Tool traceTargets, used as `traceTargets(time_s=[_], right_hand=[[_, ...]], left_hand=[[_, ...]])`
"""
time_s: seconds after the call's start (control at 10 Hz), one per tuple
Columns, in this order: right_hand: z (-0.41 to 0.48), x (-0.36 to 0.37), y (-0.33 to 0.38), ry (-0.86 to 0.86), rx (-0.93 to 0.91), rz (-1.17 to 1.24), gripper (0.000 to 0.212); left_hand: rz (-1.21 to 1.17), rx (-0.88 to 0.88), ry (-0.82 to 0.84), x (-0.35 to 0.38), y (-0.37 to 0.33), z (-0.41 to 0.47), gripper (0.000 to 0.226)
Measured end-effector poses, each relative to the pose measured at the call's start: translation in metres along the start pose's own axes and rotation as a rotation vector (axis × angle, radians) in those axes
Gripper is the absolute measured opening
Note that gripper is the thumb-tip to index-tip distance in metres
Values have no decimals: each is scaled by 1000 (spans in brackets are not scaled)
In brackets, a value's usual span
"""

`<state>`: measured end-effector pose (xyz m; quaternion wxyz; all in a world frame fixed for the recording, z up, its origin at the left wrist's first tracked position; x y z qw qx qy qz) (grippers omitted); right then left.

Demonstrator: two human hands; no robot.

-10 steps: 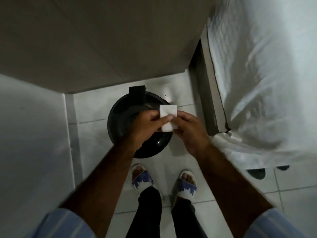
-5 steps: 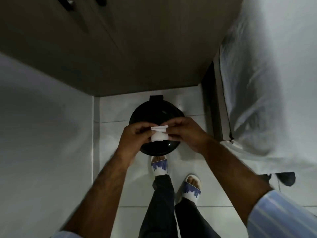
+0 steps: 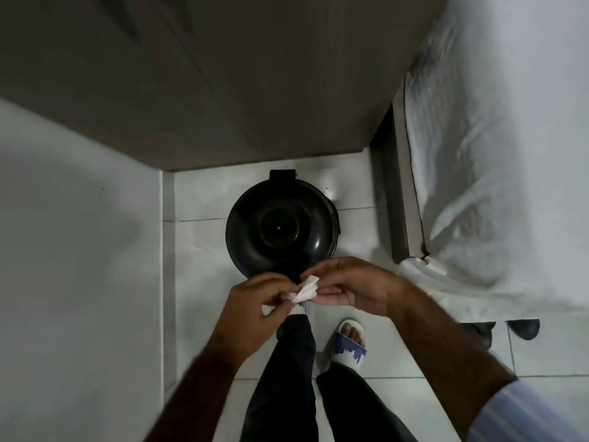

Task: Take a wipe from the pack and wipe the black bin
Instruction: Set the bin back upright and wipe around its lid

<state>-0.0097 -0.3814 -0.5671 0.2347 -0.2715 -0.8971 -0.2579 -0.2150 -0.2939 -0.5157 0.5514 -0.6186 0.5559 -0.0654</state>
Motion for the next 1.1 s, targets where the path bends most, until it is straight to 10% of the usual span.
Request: traceTargets(time_s=[0.2, 0.4, 0.9, 1.1], right_hand=[[-8, -35, -27, -147, 201, -93, 20], [15, -69, -59, -344, 345, -121, 28], [41, -51, -45, -569, 253, -434, 16], [-31, 21, 46, -851, -365, -919, 46]], left_hand=[[-306, -680, -43, -1, 73, -53, 13], [-479, -927, -108, 18, 104, -37, 3], [-280, -846, -110, 31, 117, 17, 14], [79, -536, -405, -64, 41, -15, 32]])
Point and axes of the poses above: each hand's wrist, its own z-axis towards the middle knuckle, its own x-axis out of the palm, y = z × x, the point moved 1 cm from there along z, towards the middle knuckle, and after that the axes turned 1 degree about -z, right-handed, at the moved point
